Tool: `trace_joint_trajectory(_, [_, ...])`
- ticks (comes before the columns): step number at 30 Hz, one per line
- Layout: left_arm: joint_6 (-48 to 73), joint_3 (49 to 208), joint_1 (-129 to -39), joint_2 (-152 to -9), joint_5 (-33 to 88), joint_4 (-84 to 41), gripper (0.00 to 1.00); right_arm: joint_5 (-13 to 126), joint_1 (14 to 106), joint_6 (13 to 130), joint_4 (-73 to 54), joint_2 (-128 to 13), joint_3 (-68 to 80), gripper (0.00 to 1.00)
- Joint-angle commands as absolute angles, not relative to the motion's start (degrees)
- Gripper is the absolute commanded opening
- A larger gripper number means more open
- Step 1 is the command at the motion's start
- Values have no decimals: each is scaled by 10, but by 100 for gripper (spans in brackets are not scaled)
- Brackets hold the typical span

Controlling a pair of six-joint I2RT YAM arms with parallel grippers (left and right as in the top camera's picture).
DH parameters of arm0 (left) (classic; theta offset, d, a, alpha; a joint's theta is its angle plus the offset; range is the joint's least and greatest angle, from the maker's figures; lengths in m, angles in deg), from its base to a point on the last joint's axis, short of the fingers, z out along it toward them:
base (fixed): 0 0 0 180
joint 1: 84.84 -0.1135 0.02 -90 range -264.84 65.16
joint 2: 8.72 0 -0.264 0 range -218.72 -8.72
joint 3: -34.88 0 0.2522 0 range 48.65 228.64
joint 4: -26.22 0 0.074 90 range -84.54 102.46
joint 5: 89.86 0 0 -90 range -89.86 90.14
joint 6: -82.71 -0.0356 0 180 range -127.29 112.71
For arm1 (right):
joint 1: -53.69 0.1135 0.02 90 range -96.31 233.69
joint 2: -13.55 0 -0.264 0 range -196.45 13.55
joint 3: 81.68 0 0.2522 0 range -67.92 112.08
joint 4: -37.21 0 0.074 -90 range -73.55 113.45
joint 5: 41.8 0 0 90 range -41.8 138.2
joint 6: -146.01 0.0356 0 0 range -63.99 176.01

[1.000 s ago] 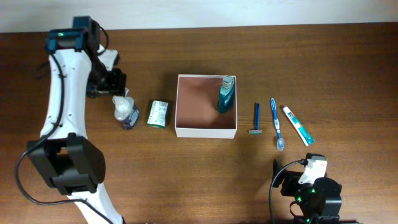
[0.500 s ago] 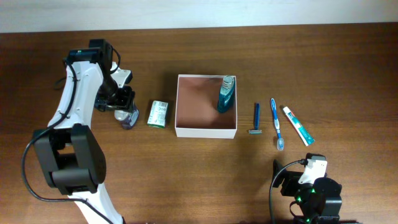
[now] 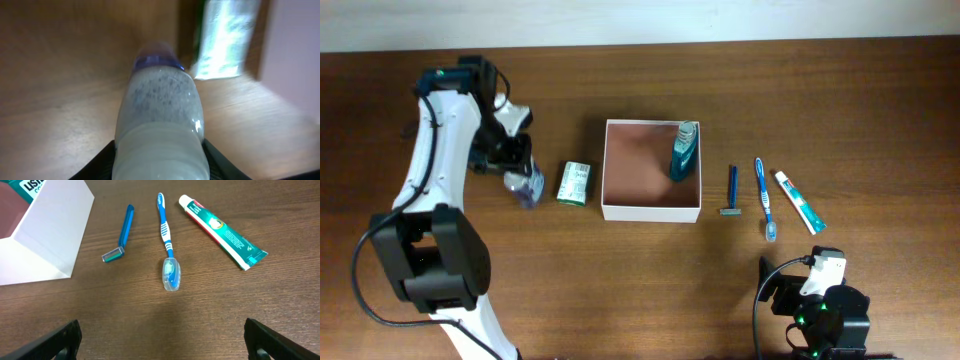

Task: Pack container
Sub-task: 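Place the soap pump bottle into the box beside the mouthwash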

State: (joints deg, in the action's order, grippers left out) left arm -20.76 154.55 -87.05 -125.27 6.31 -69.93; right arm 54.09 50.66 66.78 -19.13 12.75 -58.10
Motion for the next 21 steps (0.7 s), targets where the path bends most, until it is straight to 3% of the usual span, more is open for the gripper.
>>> trace_joint_trajectory(1, [-186,1693,-847,-1173,141,-725,18,536,503,672,-192,132,-585,99])
trace_joint_trajectory(9, [-129,1775,-709,-1120,154,-673,14,536,503,672,-192,132,-585,99])
trace_joint_trajectory(15, [-61,1749,-623,-1203,112,-650,14,536,503,672,-192,132,-585,99])
trace_joint_trajectory(21, [-56,1749,-592,-1296,112,-625,14,536,503,672,-192,132,-585,99])
